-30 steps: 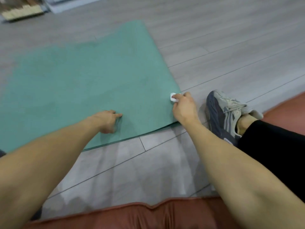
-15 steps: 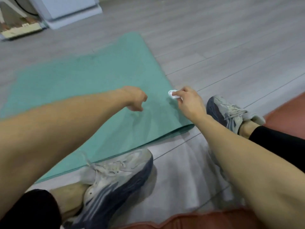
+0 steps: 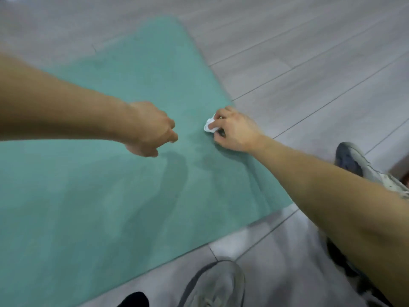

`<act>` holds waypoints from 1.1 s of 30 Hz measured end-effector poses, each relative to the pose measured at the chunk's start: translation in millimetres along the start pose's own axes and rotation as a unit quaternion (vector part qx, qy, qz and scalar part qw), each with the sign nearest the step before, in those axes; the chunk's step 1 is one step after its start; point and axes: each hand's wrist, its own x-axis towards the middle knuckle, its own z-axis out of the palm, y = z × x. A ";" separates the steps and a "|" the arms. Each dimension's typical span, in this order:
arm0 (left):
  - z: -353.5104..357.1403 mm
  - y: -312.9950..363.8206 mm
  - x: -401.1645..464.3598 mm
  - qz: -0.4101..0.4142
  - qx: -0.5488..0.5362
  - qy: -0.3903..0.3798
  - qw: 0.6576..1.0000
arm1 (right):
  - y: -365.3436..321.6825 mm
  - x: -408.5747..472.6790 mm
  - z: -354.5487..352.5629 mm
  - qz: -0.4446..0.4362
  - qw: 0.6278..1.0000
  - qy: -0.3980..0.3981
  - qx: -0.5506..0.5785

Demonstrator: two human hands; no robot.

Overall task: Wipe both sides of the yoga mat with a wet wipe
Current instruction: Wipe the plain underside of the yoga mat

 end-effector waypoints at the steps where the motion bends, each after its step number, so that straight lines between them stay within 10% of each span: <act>1: 13.5 0.7 -0.9 -0.005 -0.028 -0.004 1.000 | -1.1 1.9 6.5 -0.009 1.000 -0.015 -0.002; 12: 144.5 73.4 61.7 -0.089 -0.326 0.063 0.939 | -45.2 -96.3 28.5 -0.095 0.992 -0.061 0.052; 18: 149.2 79.5 62.0 -0.105 -0.343 0.083 0.930 | -34.6 23.9 49.1 0.086 0.996 -0.024 0.000; 25: 145.8 84.8 57.9 -0.115 -0.356 0.092 0.923 | -62.6 -62.3 39.6 -0.215 0.967 -0.138 0.026; 30: 138.6 87.7 52.9 -0.122 -0.352 0.089 0.924 | 7.2 18.2 26.7 0.187 0.982 0.031 0.004; 33: 138.4 86.8 52.0 -0.122 -0.340 0.098 0.927 | -55.2 -3.4 52.0 0.033 0.997 -0.040 0.057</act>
